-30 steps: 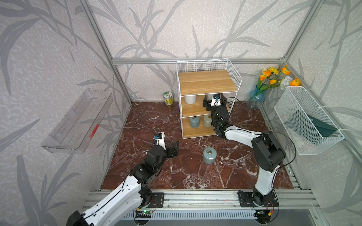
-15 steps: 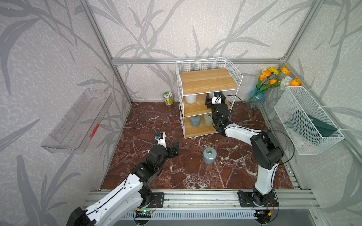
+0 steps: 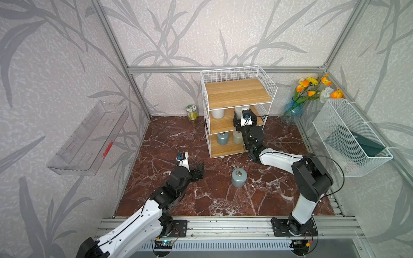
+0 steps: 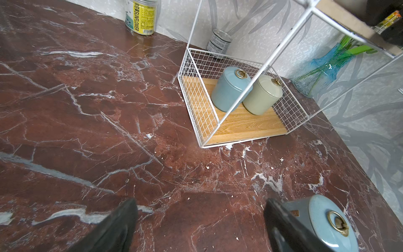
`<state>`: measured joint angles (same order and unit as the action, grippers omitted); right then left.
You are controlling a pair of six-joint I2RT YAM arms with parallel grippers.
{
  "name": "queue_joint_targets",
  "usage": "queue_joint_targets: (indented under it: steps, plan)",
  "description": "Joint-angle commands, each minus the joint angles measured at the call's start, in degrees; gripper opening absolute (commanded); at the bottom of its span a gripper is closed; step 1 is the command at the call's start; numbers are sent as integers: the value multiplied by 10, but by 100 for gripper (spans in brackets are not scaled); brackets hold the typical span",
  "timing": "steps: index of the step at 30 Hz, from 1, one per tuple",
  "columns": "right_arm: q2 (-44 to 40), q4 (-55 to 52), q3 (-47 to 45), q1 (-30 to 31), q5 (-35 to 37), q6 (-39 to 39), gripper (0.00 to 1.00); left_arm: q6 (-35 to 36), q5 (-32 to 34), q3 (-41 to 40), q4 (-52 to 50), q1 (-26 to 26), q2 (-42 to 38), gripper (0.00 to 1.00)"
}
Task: Remove the tea canisters from the shelf
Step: Pick up the tea canister from the shelf.
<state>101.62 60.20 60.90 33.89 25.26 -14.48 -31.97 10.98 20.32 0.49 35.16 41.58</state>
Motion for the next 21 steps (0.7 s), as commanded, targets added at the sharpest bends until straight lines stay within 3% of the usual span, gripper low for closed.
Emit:
queue_joint_targets:
  steps: [1, 9, 21]
  plan:
    - [-47, 28, -25, 1, -2, 0, 68, -5, 0, -6, 8, 2, -1, 92]
    - [-45, -4, -19, 1, -10, 22, 70, -6, 0, -5, 4, 2, -2, 92]
    - [-24, -17, -17, 0, 13, 36, 85, -2, 10, -8, -11, 3, -18, 92]
